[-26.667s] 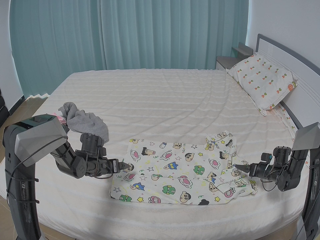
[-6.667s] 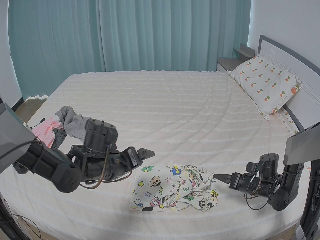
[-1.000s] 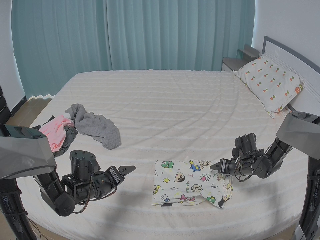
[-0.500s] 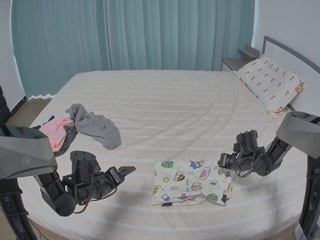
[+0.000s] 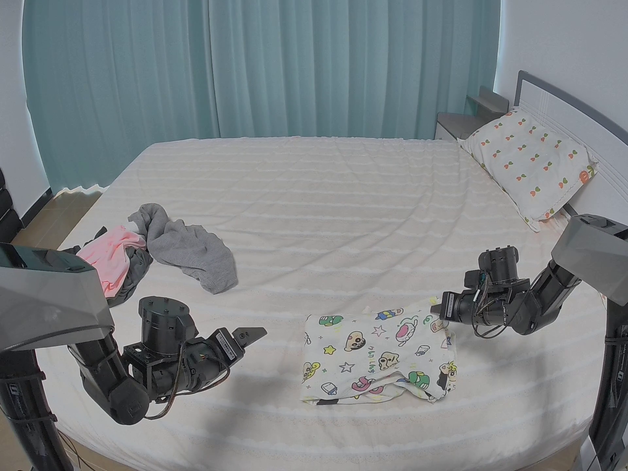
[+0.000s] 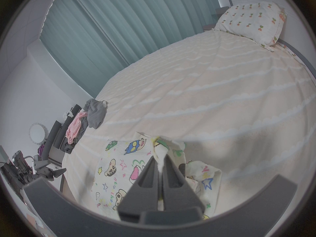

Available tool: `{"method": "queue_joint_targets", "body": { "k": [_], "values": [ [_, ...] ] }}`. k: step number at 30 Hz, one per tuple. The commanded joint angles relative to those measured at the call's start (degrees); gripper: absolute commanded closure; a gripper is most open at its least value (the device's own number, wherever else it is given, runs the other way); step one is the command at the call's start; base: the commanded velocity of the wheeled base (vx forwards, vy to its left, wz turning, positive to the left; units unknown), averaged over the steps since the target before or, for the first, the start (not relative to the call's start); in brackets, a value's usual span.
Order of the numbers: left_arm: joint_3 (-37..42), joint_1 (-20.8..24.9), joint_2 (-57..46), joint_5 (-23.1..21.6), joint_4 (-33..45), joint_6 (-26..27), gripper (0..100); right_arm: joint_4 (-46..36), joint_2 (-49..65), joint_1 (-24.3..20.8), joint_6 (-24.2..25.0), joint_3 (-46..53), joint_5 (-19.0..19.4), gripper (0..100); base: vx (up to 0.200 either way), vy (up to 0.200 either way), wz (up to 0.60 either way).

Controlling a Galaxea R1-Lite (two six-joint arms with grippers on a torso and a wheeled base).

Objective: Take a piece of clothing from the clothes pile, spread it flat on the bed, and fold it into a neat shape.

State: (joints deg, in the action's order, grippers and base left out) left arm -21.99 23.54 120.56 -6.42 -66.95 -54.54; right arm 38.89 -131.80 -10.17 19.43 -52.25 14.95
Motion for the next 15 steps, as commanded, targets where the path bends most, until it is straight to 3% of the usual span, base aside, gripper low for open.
{"method": "queue_joint_targets", "body": {
  "k": [1,10,15],
  "values": [
    [-0.2,0.0,0.7,0.0,-0.1,0.0,0,-0.4,-2.1,1.4,-1.2,-0.3,0.0,0,0.000,0.000,0.00],
    [0.2,0.0,1.6,0.0,-2.7,0.0,0,0.0,4.0,3.5,-0.7,5.6,0.0,0,0.000,0.000,0.00],
    [0.2,0.1,2.0,0.0,-3.3,0.0,0,2.6,10.4,1.5,-0.5,16.0,2.5,0,0.000,0.000,0.00]
  ]
}}
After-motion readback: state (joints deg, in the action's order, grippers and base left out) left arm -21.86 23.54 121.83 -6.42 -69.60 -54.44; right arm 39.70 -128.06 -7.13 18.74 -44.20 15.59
